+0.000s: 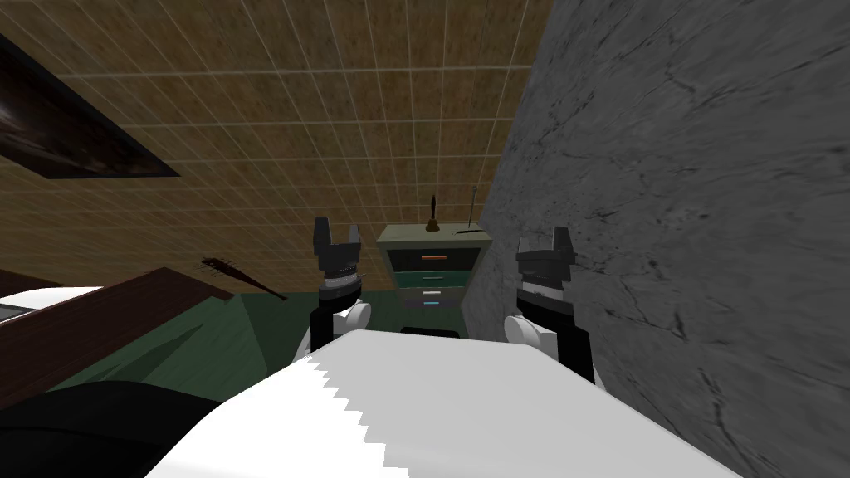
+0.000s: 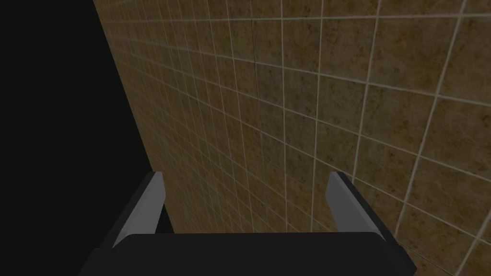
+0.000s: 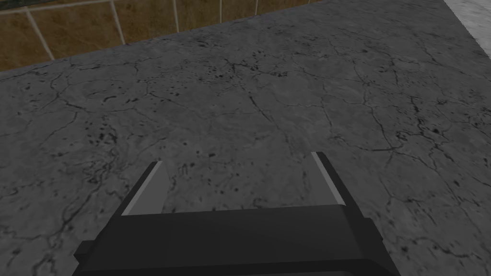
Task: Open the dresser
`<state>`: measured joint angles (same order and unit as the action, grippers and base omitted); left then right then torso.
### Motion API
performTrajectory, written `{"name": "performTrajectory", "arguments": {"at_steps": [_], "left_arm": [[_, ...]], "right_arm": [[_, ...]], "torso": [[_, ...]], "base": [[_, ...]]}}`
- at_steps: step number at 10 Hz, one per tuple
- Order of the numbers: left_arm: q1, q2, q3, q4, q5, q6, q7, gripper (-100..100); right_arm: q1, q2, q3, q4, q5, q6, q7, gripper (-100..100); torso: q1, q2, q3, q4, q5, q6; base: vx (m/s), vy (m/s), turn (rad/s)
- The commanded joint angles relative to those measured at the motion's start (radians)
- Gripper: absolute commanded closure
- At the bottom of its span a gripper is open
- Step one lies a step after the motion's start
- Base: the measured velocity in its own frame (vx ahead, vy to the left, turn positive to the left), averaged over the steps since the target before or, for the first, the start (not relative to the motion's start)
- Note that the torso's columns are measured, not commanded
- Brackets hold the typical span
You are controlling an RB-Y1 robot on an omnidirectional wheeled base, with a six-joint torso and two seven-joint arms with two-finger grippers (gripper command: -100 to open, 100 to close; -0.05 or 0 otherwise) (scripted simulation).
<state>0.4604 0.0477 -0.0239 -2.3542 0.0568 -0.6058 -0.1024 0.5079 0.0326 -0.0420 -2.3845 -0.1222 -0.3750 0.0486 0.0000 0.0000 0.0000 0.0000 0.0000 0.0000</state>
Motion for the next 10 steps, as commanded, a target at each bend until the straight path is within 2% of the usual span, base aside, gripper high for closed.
{"name": "performTrajectory", "arguments": {"at_steps": [1,9,10], "left_arm": [[0.000,0.000,0.000,0.000,0.000,0.000,0.000,0],[0.000,0.000,0.000,0.000,0.000,0.000,0.000,0],[0.000,0.000,0.000,0.000,0.000,0.000,0.000,0]], "right_arm": [[0.000,0.000,0.000,0.000,0.000,0.000,0.000,0],[0.000,0.000,0.000,0.000,0.000,0.000,0.000,0],[-0.005,-0.043,0.007,0.012,0.018,0.015,0.002,-100]], "torso": [[0.000,0.040,-0.082,0.041,0.000,0.000],[0.000,0.618,-1.234,0.617,0.000,0.000],[0.000,0.691,-1.382,0.691,0.000,0.000]], "base": [[0.000,0.000,0.000],[0.000,0.000,0.000],[-0.003,0.009,0.058]]}}
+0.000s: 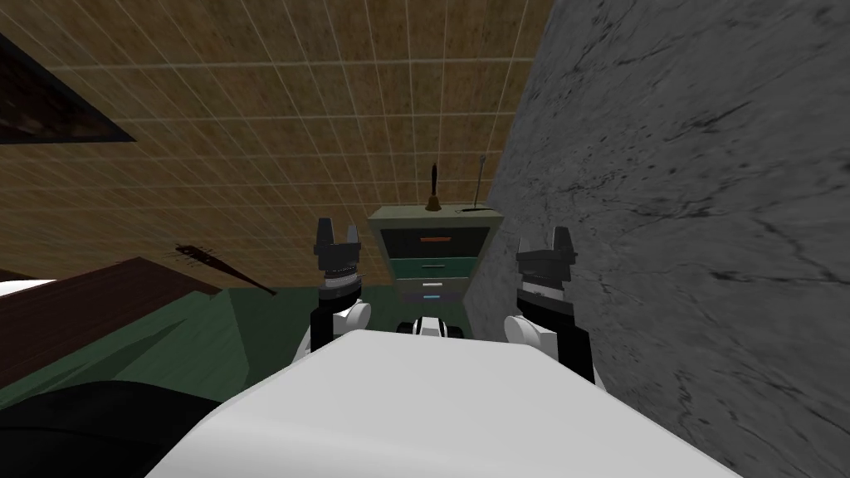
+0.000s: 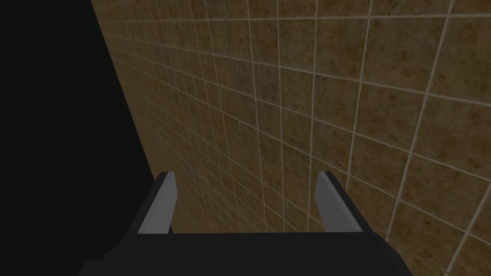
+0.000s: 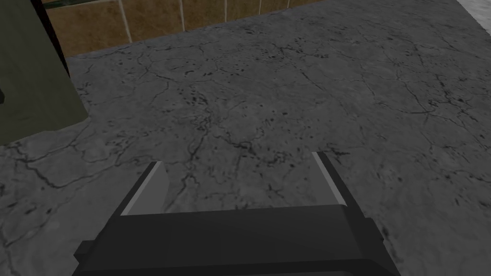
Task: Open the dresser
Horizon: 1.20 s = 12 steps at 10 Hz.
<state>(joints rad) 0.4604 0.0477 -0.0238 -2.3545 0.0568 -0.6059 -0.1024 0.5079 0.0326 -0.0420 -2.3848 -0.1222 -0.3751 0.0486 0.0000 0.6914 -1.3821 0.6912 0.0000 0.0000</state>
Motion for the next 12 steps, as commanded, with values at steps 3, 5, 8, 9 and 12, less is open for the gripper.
{"name": "performTrajectory", "arguments": {"at_steps": [3,5,8,9,12], "left_arm": [[0.000,0.000,0.000,0.000,0.000,0.000,0.000,0],[0.000,0.000,0.000,0.000,0.000,0.000,0.000,0],[0.000,0.000,0.000,0.000,0.000,0.000,0.000,0],[0.000,0.000,0.000,0.000,0.000,0.000,0.000,0],[0.000,0.000,0.000,0.001,0.000,0.000,0.000,0]], "right_arm": [[-0.023,-0.123,0.035,0.061,0.089,0.073,0.008,-100],[-0.032,-0.144,0.048,0.085,0.123,0.101,0.011,-100],[-0.053,-0.176,0.080,0.143,0.206,0.168,0.017,-100],[-0.053,-0.176,0.080,0.143,0.207,0.168,0.017,-100],[-0.077,-0.199,0.117,0.212,0.308,0.248,0.024,-100]], "torso": [[0.001,0.047,-0.092,0.046,0.000,0.000],[0.000,0.046,-0.094,0.047,0.000,0.000],[0.000,0.047,-0.094,0.047,0.000,0.000],[0.000,0.046,-0.094,0.047,0.000,0.000],[0.002,0.047,-0.094,0.047,0.001,0.000]], "base": [[-0.028,0.026,0.093],[-0.020,0.030,0.069],[-0.023,0.039,0.103],[-0.015,0.028,0.056],[-0.022,0.053,0.126]]}}
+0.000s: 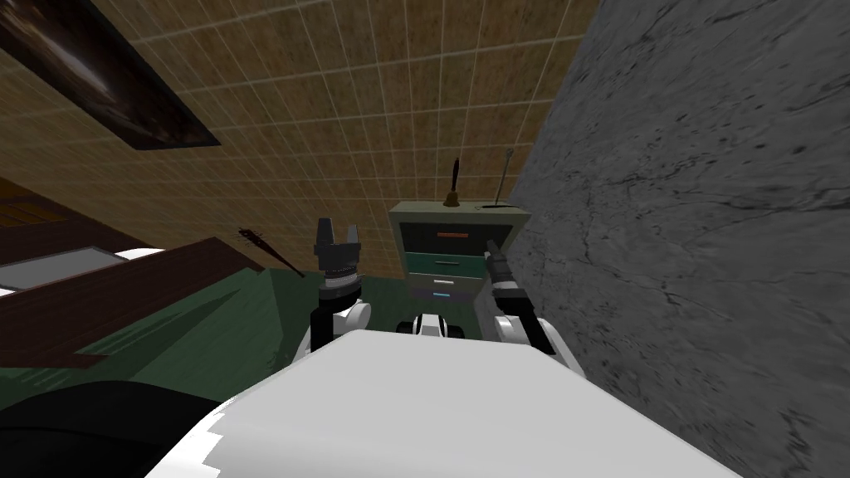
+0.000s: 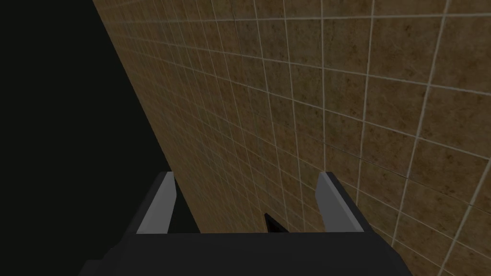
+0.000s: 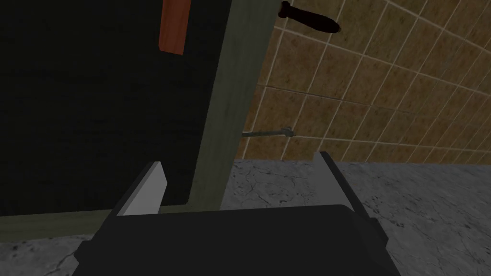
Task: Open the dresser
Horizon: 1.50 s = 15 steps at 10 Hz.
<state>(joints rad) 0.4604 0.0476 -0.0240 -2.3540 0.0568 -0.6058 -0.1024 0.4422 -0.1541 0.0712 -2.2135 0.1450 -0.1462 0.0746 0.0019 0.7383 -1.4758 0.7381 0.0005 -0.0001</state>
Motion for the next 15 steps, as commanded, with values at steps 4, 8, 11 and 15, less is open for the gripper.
{"name": "performTrajectory", "arguments": {"at_steps": [4,8,11,15], "left_arm": [[0.000,0.000,0.000,0.000,0.000,0.000,0.000,0],[0.000,0.000,0.000,0.000,0.000,0.000,0.000,0],[0.000,0.000,0.000,0.000,0.000,0.000,0.000,0],[0.000,0.000,0.000,0.000,0.000,0.000,0.000,0]], "right_arm": [[-0.038,-0.028,0.046,0.121,0.155,0.109,0.004,-100],[-0.067,-0.038,0.091,0.209,0.258,0.204,0.011,-100],[-0.082,-0.042,0.115,0.257,0.349,0.260,0.013,-100],[-0.112,-0.049,0.162,0.353,0.459,0.355,0.018,-100]], "torso": [[-0.002,0.000,0.000,0.000,-0.001,0.000],[-0.004,0.000,0.000,0.000,-0.001,0.000],[0.000,-0.001,0.000,0.000,0.000,0.000],[-0.004,0.000,0.000,0.000,-0.001,0.000]], "base": [[-0.017,0.044,0.092],[-0.006,0.039,0.080],[-0.005,0.050,0.089],[-0.005,0.042,0.074]]}}
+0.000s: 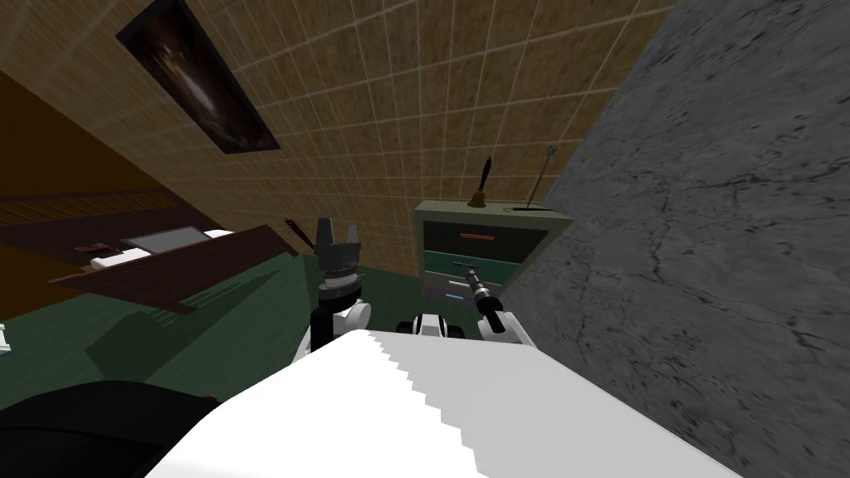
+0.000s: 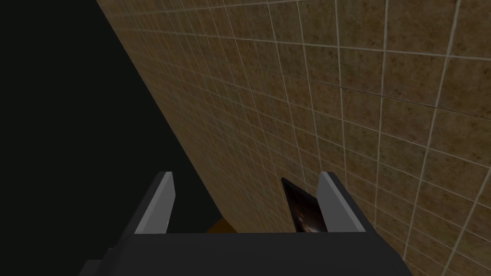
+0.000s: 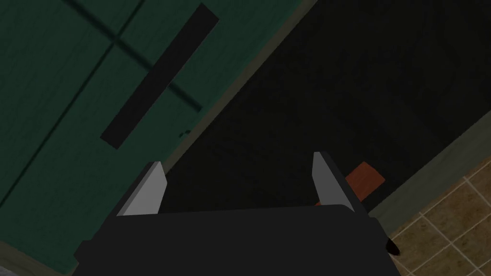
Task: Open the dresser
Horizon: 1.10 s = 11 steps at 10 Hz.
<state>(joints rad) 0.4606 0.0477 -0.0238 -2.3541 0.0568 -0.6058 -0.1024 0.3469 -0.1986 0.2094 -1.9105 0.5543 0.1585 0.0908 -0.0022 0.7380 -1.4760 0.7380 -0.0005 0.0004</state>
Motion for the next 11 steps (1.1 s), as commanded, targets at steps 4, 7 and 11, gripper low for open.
{"name": "performTrajectory", "arguments": {"at_steps": [4,7,11], "left_arm": [[0.000,0.000,0.000,0.000,0.000,0.000,0.000,0],[0.000,0.000,0.000,0.000,0.000,0.000,0.000,0],[0.000,0.000,0.000,0.000,0.000,0.000,0.000,0]], "right_arm": [[-0.031,-0.008,0.048,0.102,0.153,0.114,0.004,-100],[-0.060,-0.015,0.096,0.201,0.255,0.199,0.007,-100],[-0.074,-0.019,0.119,0.257,0.353,0.275,0.007,-100]], "torso": [[0.003,0.000,0.000,0.000,0.001,0.000],[0.002,0.000,0.000,0.000,0.001,0.000],[0.003,-0.001,0.000,0.000,0.000,-0.001]], "base": [[0.006,0.045,0.065],[0.006,0.045,0.089],[0.014,0.043,0.055]]}}
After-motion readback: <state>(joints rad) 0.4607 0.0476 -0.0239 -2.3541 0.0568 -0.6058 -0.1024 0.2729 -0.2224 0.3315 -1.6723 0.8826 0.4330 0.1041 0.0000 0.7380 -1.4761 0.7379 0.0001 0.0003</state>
